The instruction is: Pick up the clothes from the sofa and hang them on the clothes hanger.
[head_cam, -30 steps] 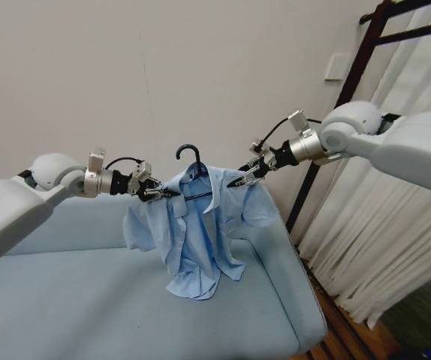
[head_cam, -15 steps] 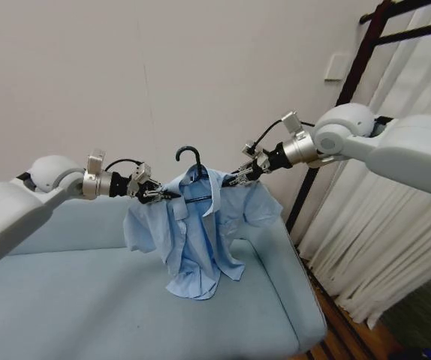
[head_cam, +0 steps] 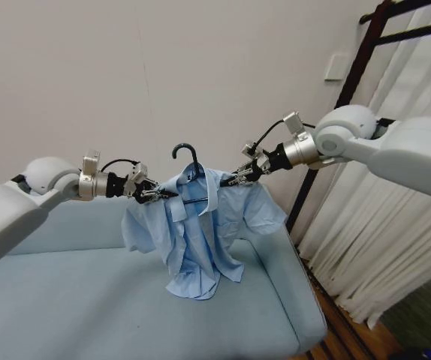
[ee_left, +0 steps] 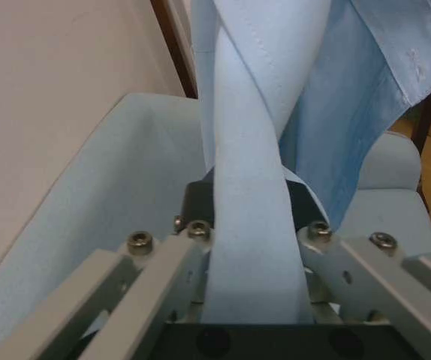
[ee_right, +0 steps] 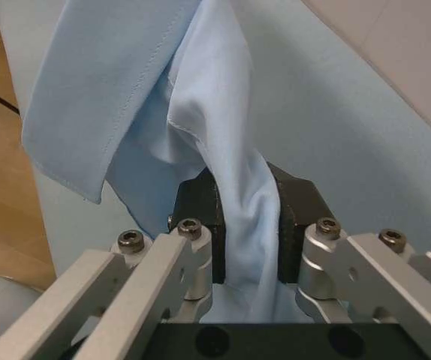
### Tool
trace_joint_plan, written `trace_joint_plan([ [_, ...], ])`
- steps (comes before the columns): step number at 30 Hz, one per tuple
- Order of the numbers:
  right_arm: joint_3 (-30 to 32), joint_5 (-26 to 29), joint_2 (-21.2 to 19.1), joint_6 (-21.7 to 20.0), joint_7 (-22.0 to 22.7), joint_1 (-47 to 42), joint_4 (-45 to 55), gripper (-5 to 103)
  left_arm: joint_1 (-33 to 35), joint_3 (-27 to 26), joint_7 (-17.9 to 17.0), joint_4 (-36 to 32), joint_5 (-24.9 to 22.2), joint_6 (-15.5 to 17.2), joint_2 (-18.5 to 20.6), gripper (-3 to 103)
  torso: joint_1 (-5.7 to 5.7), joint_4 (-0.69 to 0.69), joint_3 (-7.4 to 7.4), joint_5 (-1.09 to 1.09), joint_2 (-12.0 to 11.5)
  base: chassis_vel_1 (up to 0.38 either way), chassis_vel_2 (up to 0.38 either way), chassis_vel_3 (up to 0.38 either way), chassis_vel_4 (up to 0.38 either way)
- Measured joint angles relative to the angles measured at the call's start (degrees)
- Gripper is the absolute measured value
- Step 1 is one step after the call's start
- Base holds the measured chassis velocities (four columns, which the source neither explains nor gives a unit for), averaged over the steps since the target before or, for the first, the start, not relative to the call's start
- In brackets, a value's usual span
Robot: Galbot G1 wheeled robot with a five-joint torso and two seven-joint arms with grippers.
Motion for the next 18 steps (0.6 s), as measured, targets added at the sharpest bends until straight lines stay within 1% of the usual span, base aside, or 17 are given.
trace_joint_plan([
  [2,0.4,0.3,-0.5,0.1,0.7,-0.3,0.3,14,0.6,-0.6,-0.8,0.0,0.0,0.0,-0.2,24,0.0,-0.01,0.0,-0.01,0.0,0.0,0.0,0.0,0.0],
  [3,0.4,0.3,-0.5,0.1,0.7,-0.3,0.3,14,0.6,-0.6,-0.8,0.0,0.0,0.0,-0.2,24,0.0,-0.01,0.0,-0.01,0.0,0.0,0.0,0.0,0.0],
  [6,1.5,1.2,-1.5,0.6,2.5,-1.0,1.0,14,1.8,-2.2,-3.3,0.1,-0.8,0.1,-0.6,41,0.0,-0.01,0.0,0.0,0.0,0.0,0.0,0.0,0.0],
  [7,1.5,1.2,-1.5,0.6,2.5,-1.0,1.0,14,1.8,-2.2,-3.3,0.1,-0.8,0.1,-0.6,41,0.0,-0.01,0.0,0.0,0.0,0.0,0.0,0.0,0.0],
  [9,2.9,2.1,-2.1,0.8,4.3,-2.0,1.5,12,2.5,-3.6,-5.6,0.1,-2.0,0.2,-0.9,51,0.0,-0.01,0.0,0.0,0.0,0.0,0.0,0.0,0.0],
  [10,3.7,2.3,-2.4,0.8,5.2,-2.4,1.7,12,2.8,-4.3,-6.5,0.1,-2.4,0.2,-1.0,51,0.0,-0.01,0.0,-0.01,0.0,0.0,0.0,0.0,0.0],
  [11,3.7,2.3,-2.4,0.8,5.2,-2.4,1.7,12,2.8,-4.3,-6.5,0.1,-2.4,0.2,-1.0,51,0.0,-0.01,0.0,-0.01,0.0,0.0,0.0,0.0,0.0],
  [13,6.7,3.1,-3.1,0.9,8.3,-4.6,2.2,9,4.0,-7.2,-9.7,0.0,-3.4,0.6,-1.4,62,0.0,0.0,0.0,0.0,0.0,0.0,0.0,0.0,0.0],
  [15,9.9,3.4,-3.5,0.9,10.7,-6.9,2.4,9,5.5,-10.7,-13.9,-0.5,-4.4,1.4,-2.0,74,0.0,-0.01,0.0,0.0,0.0,0.0,0.0,0.0,0.0],
  [16,11.8,3.8,-3.7,0.9,12.0,-8.2,2.6,9,6.3,-12.1,-16.1,-0.9,-5.3,1.5,-2.2,74,0.0,0.0,0.0,0.0,0.0,0.0,0.0,0.0,0.0],
  [17,11.8,3.8,-3.7,0.9,12.0,-8.2,2.6,9,6.3,-12.1,-16.1,-0.9,-5.3,1.5,-2.2,74,0.0,0.0,0.0,0.0,0.0,0.0,0.0,0.0,0.0],
  [18,13.9,4.4,-3.9,0.9,13.6,-9.7,2.9,9,7.4,-13.9,-19.7,-1.4,-6.9,1.7,-2.5,79,0.0,0.0,0.0,0.01,0.0,0.0,0.0,0.0,0.0],
])
